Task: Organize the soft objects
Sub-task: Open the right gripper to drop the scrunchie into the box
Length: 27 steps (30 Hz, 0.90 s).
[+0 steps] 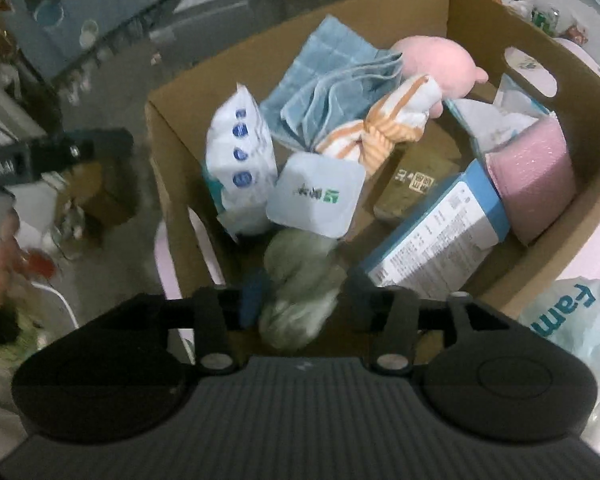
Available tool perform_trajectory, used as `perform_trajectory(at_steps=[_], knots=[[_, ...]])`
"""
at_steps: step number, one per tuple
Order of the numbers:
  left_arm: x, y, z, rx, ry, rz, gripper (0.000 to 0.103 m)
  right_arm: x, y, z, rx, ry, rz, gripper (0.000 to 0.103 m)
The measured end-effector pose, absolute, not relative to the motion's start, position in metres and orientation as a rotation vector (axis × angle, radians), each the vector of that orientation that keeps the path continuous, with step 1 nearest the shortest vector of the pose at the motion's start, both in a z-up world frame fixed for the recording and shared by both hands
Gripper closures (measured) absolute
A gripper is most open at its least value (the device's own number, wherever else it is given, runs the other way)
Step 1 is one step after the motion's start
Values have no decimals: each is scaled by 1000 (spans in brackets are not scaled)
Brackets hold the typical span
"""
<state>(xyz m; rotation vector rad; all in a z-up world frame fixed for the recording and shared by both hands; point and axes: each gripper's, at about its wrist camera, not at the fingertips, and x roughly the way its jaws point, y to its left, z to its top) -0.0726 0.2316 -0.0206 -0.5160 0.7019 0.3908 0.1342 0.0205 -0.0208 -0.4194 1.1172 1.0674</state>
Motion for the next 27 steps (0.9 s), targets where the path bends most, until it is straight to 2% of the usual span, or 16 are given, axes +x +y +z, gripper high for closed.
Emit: perform_trajectory(at_steps=[5, 11, 17, 27], knots=[[-76, 226, -14, -482, 679, 384, 8, 133, 3, -12, -392, 1069, 1040, 32], [-79, 204, -2, -409, 631, 345, 2, 119, -50, 18, -204, 896, 996, 18], [-70, 172, 6, -275, 673, 368, 0, 86, -111, 23, 5, 757, 901, 9], [-67, 141, 6, -173, 734, 436, 0, 41, -152, 8, 169, 721, 757, 1]])
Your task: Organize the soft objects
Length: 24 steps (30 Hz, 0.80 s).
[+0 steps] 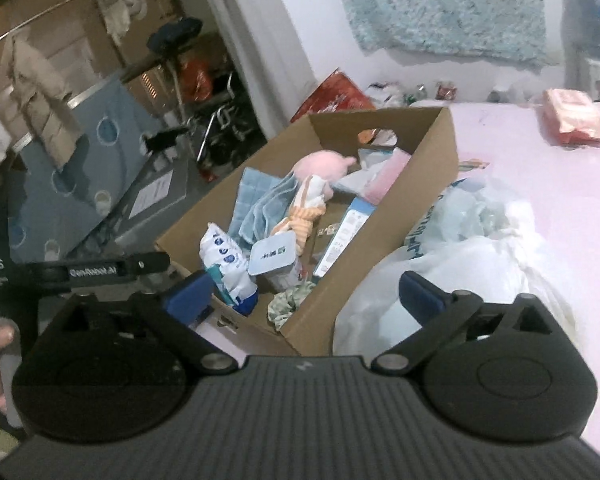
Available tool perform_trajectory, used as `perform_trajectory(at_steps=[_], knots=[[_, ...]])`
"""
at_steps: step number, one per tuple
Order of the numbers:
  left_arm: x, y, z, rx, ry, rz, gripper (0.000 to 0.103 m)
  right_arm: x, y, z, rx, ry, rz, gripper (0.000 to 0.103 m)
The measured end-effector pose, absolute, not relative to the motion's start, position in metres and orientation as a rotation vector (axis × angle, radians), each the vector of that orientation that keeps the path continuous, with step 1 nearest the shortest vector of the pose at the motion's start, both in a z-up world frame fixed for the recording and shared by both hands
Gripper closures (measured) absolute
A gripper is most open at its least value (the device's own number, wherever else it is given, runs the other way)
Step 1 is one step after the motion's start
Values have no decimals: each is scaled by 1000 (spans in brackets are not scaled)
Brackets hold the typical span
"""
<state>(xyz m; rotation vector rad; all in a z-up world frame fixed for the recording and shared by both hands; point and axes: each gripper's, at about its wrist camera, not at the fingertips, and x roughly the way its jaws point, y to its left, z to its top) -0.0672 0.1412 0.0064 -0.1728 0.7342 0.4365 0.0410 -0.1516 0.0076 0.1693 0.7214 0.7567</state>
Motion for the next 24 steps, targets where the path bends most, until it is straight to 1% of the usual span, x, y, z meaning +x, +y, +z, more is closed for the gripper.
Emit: perform_trajectory(at_steps=[6, 19, 24], knots=[[-78, 136, 8, -153, 727, 456, 0, 17, -146, 12, 72, 659, 708, 1], [-92, 138, 2, -121, 728, 490, 0, 1, -133, 2, 2, 655, 659, 1], [-100, 133, -3, -114, 700, 440, 0, -5, -127, -6, -55, 619, 581, 1]])
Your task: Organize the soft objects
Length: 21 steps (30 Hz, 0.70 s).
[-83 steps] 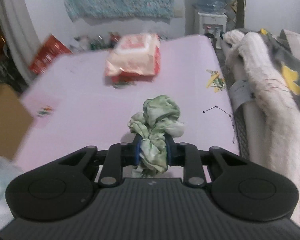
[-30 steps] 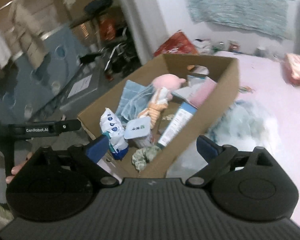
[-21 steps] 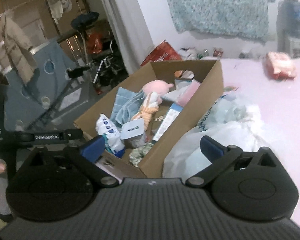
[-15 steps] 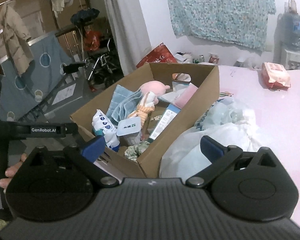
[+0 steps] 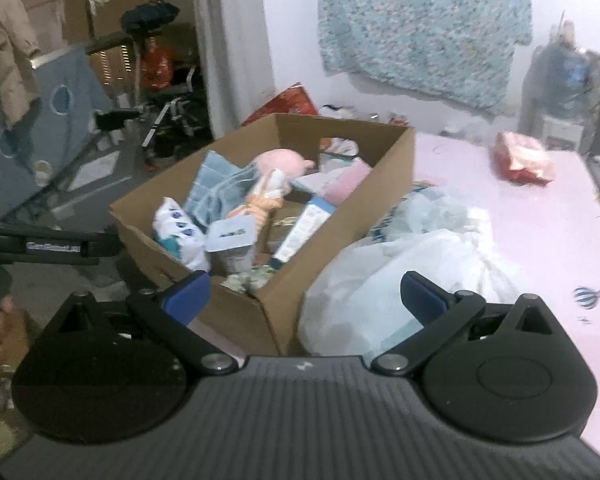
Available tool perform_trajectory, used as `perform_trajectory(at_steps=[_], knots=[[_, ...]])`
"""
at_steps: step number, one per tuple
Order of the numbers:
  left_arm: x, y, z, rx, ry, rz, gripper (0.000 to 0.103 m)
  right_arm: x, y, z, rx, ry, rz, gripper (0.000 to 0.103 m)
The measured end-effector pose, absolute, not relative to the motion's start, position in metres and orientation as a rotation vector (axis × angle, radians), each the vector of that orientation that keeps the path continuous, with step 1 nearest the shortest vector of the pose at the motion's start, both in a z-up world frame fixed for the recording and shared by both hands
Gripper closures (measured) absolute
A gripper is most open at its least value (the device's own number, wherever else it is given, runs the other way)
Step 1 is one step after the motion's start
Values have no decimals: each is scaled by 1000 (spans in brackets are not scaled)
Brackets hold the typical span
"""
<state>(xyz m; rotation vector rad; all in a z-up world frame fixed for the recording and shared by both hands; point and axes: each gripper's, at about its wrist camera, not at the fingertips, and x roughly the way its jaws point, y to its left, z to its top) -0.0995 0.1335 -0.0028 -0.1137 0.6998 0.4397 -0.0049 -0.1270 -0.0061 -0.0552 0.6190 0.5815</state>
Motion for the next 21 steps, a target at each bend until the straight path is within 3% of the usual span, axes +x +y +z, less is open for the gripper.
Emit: perform_trajectory(at_steps=[8, 15, 21], knots=[[-109, 108, 2, -29, 618, 374, 0, -23, -129, -12, -109, 520, 416, 1], [-124, 93, 14, 1, 413, 376, 0, -45, -131, -11, -211, 328, 242, 1], [-111, 98, 16, -28, 398, 324, 0, -47, -141, -7, -170, 275, 307, 1]])
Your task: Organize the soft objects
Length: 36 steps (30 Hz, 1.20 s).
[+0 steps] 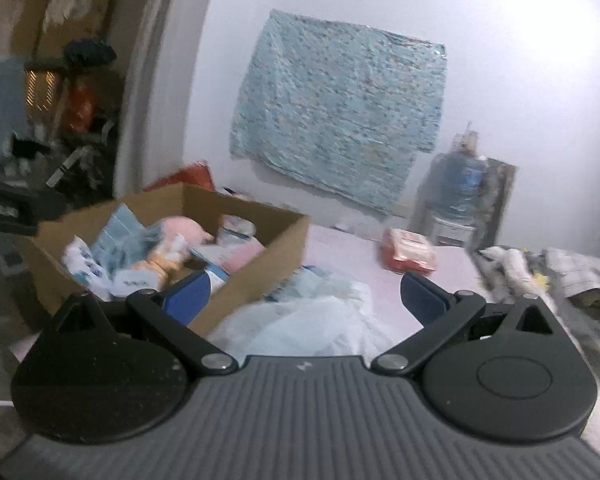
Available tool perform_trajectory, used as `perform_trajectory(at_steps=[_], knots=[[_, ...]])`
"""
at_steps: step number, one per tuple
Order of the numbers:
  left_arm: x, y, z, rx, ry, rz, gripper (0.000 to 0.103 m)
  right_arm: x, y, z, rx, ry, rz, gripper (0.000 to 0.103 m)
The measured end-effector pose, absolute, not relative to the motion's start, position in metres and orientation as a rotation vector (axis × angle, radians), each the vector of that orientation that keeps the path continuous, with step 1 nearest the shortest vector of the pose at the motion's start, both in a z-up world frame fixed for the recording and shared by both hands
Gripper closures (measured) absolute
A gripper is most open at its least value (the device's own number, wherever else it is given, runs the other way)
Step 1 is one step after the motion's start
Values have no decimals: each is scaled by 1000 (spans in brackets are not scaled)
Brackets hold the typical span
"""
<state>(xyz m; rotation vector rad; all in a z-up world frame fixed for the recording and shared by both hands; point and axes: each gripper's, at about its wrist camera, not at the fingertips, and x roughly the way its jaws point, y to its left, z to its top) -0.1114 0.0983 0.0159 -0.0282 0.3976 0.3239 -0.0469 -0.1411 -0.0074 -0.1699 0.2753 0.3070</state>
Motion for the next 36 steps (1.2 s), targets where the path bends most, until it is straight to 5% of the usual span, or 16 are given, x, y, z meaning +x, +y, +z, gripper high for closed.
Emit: perform_trajectory(at_steps=[10, 13, 17, 23, 30, 36], knots=[[-11, 170, 3, -200, 679, 202, 1, -16, -134, -17, -45, 363, 498, 1], [24, 172, -5, -168, 772, 127, 6, -11, -128, -20, -32, 381, 516, 1], [81, 180, -32, -238, 1008, 55, 34, -10, -120, -25, -52, 384, 520, 1], [128, 186, -69, -253, 1154, 102, 36, -8, -120, -33, -41, 414, 521, 1], [135, 192, -74, -357, 1180, 64, 60, 3, -129, -41, -6, 443, 509, 1], [126, 188, -68, -363, 1188, 46, 63, 8, -133, -45, 20, 450, 519, 1]])
